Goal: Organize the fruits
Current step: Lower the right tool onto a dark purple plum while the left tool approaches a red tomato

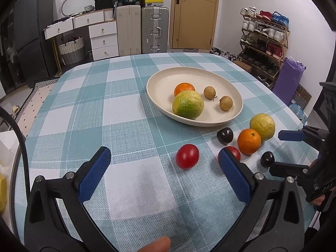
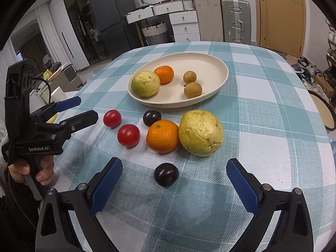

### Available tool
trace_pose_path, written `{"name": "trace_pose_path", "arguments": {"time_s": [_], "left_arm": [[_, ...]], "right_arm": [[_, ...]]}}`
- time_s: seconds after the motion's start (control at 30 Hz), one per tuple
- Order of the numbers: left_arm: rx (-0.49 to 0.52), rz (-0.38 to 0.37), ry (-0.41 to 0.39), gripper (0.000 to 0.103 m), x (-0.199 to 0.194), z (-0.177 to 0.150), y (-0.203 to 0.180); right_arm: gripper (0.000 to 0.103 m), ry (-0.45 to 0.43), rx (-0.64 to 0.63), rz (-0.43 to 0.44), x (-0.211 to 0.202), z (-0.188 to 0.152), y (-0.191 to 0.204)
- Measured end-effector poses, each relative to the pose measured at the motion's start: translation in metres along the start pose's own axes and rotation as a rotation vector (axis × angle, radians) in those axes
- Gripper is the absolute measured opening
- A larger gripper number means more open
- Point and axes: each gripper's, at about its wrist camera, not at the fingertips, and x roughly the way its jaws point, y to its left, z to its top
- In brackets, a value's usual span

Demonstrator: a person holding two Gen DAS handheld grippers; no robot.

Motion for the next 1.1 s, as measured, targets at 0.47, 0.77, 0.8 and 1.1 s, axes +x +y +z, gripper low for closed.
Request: {"name": "trace_pose_path", "arguments": {"time_s": [0.47,0.77,0.8,1.1], "left_arm": [[-0.005,-0.003,0.016,0.102,0.005,-0.002,0.000],[-0.008,-0.004,0.027,0.102,0.010,0.000,0.001],[-0.009,-0.003,0.030,0.102,0.011,0.000,0.000],[-0.010,-0.002,0.056,0.102,0.018,-0.002,0.000]], "right_arm": [[0.065,0.037,-0.037,0.058,0.007,-0.004,0.008],[0.055,0.047,-0.047,0.048,0.008,-0.006,0.005],[0.055,0.047,-0.050,0.046,0.008,-0.006,0.005],[0.043,0.046,-0.072,0.036,0.008,-0.009,0.007]]}}
